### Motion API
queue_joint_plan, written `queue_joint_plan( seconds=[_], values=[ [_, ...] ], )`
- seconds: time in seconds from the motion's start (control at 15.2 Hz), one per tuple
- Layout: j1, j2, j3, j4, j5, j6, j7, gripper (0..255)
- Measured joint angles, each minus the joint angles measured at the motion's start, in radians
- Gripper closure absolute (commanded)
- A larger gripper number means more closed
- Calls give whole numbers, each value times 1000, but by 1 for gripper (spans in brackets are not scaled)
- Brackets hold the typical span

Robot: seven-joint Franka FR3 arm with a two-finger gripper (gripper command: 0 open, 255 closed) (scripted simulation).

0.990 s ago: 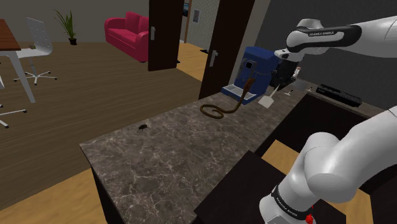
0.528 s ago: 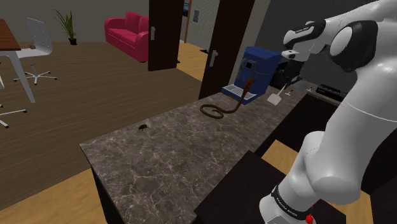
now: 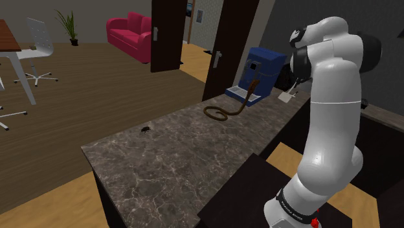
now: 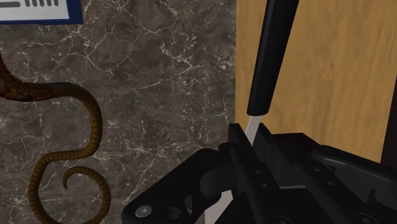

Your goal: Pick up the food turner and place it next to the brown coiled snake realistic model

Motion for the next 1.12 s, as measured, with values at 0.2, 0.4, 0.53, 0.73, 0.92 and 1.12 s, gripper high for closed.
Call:
queue_joint_plan(
  seconds=[0.2,0.4,0.53,0.73,0.92,1.12],
  values=[
    [-20,18,13,-12,17,22,-17,255],
    [-12,24,17,-49,25,59,-23,255],
    [-11,29,21,-65,30,78,-27,255],
    [-7,38,28,-100,41,115,-35,255],
    [-6,47,36,-130,52,149,-44,255],
    [-8,60,47,-153,66,180,-51,255]
  ],
)
